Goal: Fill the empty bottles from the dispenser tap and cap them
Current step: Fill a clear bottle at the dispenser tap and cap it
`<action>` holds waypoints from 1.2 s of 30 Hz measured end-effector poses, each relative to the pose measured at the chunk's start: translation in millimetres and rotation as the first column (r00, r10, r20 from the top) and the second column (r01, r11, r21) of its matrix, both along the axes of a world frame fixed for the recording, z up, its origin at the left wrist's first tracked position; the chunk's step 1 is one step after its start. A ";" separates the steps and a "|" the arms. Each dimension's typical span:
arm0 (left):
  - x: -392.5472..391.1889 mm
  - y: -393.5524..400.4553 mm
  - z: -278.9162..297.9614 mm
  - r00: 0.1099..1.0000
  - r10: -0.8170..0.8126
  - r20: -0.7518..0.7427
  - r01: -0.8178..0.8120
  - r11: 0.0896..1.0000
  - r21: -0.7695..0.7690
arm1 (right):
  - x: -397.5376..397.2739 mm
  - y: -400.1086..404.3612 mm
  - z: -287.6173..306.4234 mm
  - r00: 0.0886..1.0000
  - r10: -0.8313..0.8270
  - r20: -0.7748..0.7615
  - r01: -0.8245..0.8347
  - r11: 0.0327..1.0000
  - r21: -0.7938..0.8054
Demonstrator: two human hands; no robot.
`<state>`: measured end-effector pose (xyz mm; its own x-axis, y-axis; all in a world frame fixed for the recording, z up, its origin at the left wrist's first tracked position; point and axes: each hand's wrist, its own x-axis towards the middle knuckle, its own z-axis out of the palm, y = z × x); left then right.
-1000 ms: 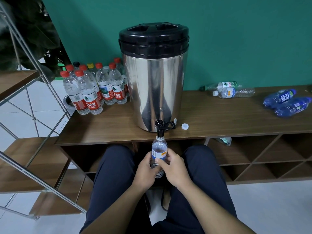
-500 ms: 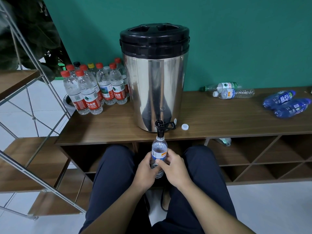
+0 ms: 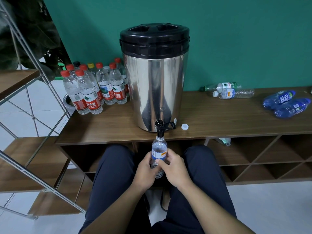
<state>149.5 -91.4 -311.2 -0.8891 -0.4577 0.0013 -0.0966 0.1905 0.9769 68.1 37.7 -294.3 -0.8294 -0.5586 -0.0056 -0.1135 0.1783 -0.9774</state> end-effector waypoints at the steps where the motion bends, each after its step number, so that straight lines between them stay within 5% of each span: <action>1: 0.4 -0.1 0.3 1.000 -0.002 -0.001 0.002 1.000 -0.004 | 0.1 -0.1 0.0 1.000 0.002 0.001 -0.002 1.000 0.000; 36: 0.4 -1.3 0.0 1.000 -0.006 -0.003 0.006 1.000 -0.026 | 1.1 0.6 2.9 1.000 0.003 0.015 -0.003 1.000 -0.009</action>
<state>149.9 -92.7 -311.2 -0.8917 -0.4524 0.0159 -0.0926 0.2165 0.9719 69.2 38.3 -291.4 -0.8278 -0.5609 -0.0127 -0.0996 0.1692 -0.9805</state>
